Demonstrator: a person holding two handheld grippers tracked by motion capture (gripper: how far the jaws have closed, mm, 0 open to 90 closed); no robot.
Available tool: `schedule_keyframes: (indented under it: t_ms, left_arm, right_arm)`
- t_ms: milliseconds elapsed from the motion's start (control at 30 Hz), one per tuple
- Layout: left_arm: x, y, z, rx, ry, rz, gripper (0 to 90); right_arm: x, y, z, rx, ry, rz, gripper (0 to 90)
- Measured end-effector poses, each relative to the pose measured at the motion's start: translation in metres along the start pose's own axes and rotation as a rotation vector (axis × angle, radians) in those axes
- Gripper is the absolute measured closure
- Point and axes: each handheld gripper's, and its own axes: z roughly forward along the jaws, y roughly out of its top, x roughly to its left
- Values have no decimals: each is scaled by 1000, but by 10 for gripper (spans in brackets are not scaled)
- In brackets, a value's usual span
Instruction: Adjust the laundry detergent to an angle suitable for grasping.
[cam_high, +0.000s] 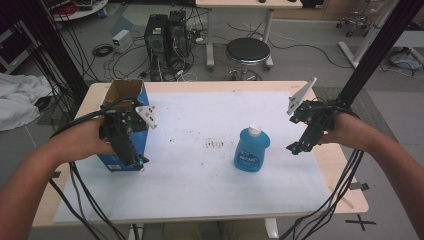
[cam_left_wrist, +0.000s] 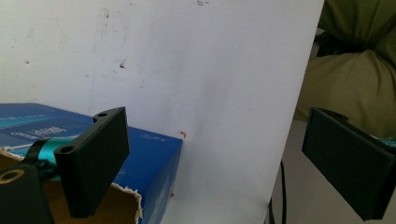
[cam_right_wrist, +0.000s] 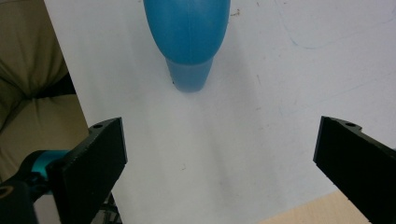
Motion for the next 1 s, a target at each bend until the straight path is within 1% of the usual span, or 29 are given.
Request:
schedule_keyframes:
  t_ms: [200, 467, 667, 767, 867, 1000]
  left_arm:
    - [-1, 2, 0, -2, 4, 2, 76]
    - [-1, 4, 0, -10, 11, -7, 76]
    - [-1, 5, 0, -10, 19, -1, 76]
    - [-5, 3, 0, -25, 27, -16, 76]
    - [-8, 1, 1, -15, 21, -9, 76]
    - [-9, 0, 2, -12, 19, -14, 76]
  right_arm:
    - [1, -2, -2, -7, -3, -1, 16]
    - [1, -2, -3, -12, -6, -1, 17]
    - [2, -3, -3, -16, -8, -5, 16]
    - [2, -3, -3, -14, -6, -5, 16]
    - [2, -2, -3, -14, -8, -8, 16]
    - [3, -2, -1, -12, -6, -17, 17]
